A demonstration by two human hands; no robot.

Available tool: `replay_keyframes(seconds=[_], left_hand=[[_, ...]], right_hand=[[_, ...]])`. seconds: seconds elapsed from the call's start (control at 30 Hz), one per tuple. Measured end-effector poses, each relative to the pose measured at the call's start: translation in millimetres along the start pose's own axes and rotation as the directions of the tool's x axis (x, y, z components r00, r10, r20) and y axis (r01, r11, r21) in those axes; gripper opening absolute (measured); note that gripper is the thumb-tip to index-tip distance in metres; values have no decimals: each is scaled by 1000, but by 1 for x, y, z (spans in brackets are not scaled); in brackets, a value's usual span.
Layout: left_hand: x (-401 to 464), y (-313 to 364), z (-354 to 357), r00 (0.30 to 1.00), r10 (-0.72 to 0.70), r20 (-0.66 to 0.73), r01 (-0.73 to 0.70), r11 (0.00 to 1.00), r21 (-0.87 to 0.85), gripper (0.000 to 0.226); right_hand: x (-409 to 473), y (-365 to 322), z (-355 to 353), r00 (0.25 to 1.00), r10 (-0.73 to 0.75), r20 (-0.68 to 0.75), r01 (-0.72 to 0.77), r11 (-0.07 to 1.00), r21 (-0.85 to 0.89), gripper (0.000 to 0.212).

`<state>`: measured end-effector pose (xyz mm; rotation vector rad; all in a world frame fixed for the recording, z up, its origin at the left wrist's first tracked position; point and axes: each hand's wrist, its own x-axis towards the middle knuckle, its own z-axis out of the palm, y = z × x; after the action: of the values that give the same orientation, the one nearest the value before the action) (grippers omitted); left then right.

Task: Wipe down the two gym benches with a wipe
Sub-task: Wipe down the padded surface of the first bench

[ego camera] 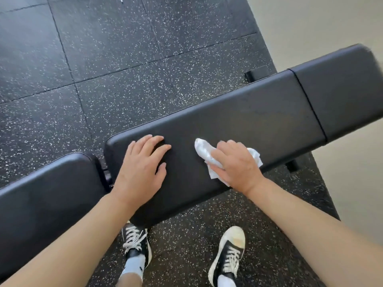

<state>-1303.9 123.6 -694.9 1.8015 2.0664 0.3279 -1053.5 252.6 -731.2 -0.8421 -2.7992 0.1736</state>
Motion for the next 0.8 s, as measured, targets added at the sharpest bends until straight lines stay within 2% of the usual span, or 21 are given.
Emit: replay_keyframes(seconds=[0.07, 0.17, 0.27, 0.33, 0.4, 0.5, 0.57, 0.6, 0.63, 0.67, 0.73, 0.8], left_hand=[[18, 30, 10, 997, 66, 31, -66, 998, 0, 47], [45, 67, 26, 987, 152, 57, -153, 988, 6, 46], [81, 88, 40, 981, 189, 41, -191, 981, 37, 48], [108, 100, 47, 985, 171, 14, -172, 983, 63, 52], [126, 110, 56, 989, 147, -22, -144, 984, 102, 53], [125, 122, 74, 993, 95, -75, -83, 986, 142, 56], [118, 123, 84, 992, 72, -103, -58, 989, 137, 59], [117, 121, 87, 991, 70, -117, -54, 990, 132, 60], [118, 120, 90, 990, 69, -124, -53, 990, 131, 61], [118, 119, 91, 989, 64, -130, -47, 990, 132, 61], [117, 117, 94, 989, 60, -137, -41, 990, 137, 61], [117, 116, 97, 987, 73, -145, -52, 989, 140, 62]], right_hand=[[-15, 46, -11, 984, 167, -67, -167, 986, -2, 31], [-35, 88, -23, 891, 437, -124, -434, 899, 51, 36], [-41, 78, -21, 758, 631, -167, -634, 772, 41, 32], [-42, 50, -12, 695, 693, -194, -698, 714, 51, 25], [-48, 12, -1, 738, 649, -188, -644, 759, 92, 24], [-65, -31, 10, 875, 448, -183, -428, 893, 136, 19], [-77, -22, 11, 919, 336, -207, -312, 940, 140, 15], [-84, -6, 9, 914, 334, -229, -313, 942, 125, 14], [-91, 14, 7, 882, 389, -266, -370, 921, 118, 15], [-97, 35, 4, 819, 479, -316, -462, 877, 132, 19], [-105, 79, -2, 614, 682, -398, -652, 722, 232, 28], [-100, 109, -2, 388, 813, -435, -760, 549, 348, 31]])
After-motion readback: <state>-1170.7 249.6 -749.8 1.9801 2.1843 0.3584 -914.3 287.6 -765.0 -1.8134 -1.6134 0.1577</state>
